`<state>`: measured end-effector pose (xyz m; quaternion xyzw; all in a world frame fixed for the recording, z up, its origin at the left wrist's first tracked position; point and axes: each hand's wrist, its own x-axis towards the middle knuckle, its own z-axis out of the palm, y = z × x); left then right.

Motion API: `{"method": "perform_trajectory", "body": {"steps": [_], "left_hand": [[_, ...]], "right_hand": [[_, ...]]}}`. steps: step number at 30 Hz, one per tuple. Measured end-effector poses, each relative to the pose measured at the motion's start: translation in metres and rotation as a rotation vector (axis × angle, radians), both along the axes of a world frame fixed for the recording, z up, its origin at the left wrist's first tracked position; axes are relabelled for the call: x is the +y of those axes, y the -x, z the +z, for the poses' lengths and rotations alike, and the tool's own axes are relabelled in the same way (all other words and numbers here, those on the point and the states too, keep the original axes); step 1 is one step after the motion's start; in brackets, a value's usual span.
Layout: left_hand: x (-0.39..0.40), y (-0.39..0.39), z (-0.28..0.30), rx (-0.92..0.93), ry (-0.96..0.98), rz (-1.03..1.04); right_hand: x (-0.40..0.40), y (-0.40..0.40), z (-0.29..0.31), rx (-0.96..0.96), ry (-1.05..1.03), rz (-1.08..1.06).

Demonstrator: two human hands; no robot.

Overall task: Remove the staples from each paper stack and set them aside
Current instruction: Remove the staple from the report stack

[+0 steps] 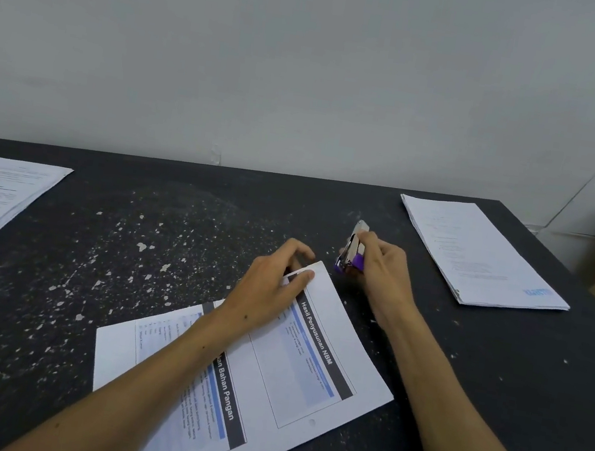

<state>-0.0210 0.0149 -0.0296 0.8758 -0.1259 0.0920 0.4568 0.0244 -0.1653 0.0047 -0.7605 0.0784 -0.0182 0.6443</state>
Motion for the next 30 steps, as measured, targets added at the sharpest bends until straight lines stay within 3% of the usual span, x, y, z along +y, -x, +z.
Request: {"method": "perform_trajectory", "body": {"steps": [15,30], "left_hand": [[0.003,0.0,-0.003,-0.086,0.03,0.017],[0.002,0.002,-0.001,-0.153,0.003,0.013]], "right_hand": [[0.009,0.005,-0.02,-0.206,0.114,-0.068],[0.021,0.004,-0.013,-0.178,0.235,-0.082]]}}
